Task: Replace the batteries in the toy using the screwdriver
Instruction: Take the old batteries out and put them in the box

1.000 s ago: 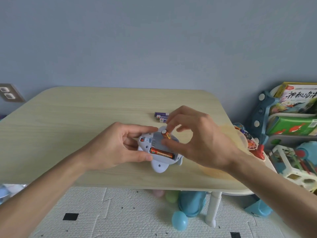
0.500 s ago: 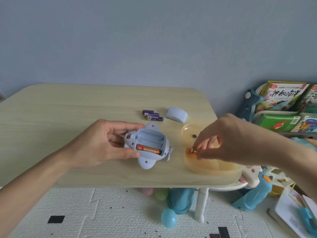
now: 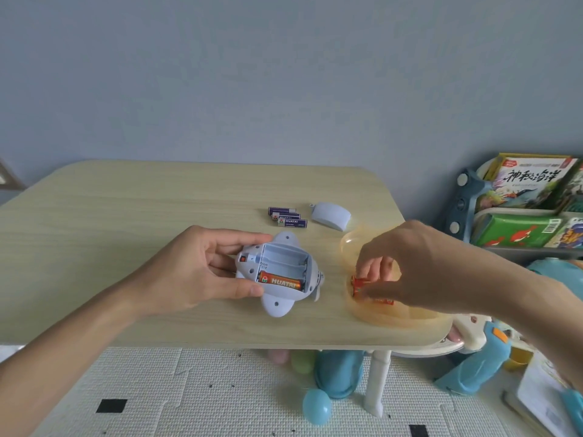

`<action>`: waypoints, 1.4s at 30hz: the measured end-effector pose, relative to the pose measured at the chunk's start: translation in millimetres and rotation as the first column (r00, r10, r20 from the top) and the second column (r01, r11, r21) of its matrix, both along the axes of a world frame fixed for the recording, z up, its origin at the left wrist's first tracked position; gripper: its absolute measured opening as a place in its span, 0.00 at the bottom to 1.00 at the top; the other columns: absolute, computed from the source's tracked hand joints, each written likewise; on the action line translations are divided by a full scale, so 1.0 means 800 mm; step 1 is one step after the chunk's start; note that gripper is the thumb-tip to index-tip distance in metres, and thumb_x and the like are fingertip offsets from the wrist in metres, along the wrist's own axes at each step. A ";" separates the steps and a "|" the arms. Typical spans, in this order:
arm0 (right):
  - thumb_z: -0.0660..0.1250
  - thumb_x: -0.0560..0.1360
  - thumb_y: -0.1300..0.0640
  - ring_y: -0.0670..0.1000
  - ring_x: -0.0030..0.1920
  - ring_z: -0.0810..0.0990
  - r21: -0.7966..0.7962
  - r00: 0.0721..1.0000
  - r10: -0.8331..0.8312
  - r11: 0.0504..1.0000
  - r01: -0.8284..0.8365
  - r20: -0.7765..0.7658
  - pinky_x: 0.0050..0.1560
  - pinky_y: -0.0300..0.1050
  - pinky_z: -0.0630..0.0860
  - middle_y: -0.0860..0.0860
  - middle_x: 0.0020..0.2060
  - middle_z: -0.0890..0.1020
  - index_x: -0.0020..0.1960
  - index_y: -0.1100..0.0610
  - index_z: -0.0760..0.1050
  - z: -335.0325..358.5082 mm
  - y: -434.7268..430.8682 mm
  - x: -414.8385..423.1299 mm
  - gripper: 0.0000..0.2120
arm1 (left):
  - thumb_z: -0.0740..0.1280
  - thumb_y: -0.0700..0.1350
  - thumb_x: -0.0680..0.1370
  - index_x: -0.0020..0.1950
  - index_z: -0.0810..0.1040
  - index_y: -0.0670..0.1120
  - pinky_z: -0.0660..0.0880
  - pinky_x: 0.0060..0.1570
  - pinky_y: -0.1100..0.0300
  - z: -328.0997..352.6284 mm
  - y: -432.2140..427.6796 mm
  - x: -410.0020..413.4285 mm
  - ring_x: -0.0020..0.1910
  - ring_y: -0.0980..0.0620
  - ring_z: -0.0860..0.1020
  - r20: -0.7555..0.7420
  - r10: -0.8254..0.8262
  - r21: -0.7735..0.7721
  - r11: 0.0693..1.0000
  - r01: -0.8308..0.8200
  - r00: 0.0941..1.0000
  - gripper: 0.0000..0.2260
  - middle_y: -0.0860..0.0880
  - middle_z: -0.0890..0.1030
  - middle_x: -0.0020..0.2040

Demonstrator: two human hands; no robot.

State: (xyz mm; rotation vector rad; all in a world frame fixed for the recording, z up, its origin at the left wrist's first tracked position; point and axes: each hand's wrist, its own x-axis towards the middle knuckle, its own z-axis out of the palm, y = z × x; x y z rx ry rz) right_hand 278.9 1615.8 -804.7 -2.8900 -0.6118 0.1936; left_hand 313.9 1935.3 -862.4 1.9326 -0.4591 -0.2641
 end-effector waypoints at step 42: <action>0.83 0.67 0.47 0.50 0.51 0.84 0.467 0.985 0.138 0.881 -0.073 -0.106 0.58 0.52 0.81 0.43 0.50 0.88 0.63 0.41 0.83 -0.030 0.070 0.041 0.25 | 0.76 0.65 0.70 0.50 0.76 0.60 0.68 0.62 0.65 0.007 -0.050 0.002 0.65 0.62 0.64 0.530 -0.356 0.520 0.853 0.037 0.769 0.15 0.56 0.59 0.61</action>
